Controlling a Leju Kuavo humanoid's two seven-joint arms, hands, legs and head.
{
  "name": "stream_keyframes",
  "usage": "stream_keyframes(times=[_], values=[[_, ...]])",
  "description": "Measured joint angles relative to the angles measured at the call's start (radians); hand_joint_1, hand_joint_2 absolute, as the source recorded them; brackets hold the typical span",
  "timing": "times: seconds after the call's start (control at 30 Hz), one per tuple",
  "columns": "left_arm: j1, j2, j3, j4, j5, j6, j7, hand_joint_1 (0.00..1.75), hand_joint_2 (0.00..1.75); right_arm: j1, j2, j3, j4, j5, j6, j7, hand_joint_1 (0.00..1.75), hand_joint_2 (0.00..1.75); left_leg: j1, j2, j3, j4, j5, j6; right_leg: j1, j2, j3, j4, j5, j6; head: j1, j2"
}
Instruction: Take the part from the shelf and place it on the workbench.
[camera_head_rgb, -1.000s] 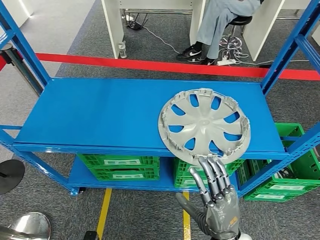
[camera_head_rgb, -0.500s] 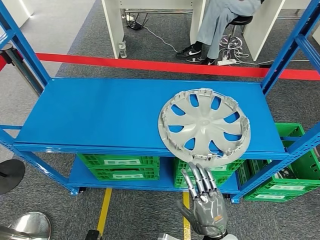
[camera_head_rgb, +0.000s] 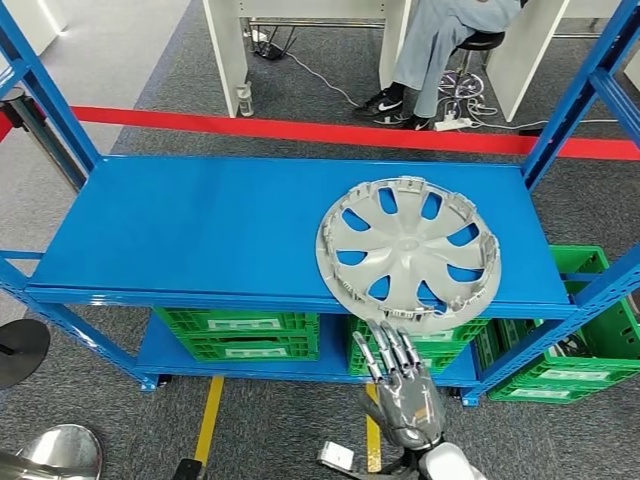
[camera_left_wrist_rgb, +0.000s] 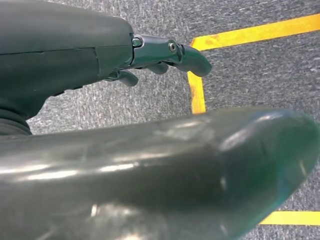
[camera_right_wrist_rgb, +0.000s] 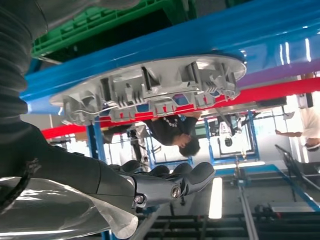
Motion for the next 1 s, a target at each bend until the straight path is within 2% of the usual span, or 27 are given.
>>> stream_keyframes(times=[0.4, 1.0], values=[[0.001, 0.000, -0.004, 0.000, -0.004, -0.009, -0.010, 0.00, 0.00, -0.076, 0.011, -0.015, 0.093, 0.013, 0.000, -0.031, 0.00, 1.75, 0.000, 0.000, 0.000, 0.000, 0.000, 0.000, 0.000, 0.000, 0.000, 0.000, 0.000, 0.000, 0.000, 0.000], [0.002, 0.000, -0.004, 0.000, -0.012, -0.025, -0.043, 0.00, 0.00, -0.131, 0.044, -0.055, 0.184, 0.024, 0.008, -0.041, 0.00, 1.75, 0.000, 0.000, 0.000, 0.000, 0.000, 0.000, 0.000, 0.000, 0.000, 0.000, 0.000, 0.000, 0.000, 0.000]])
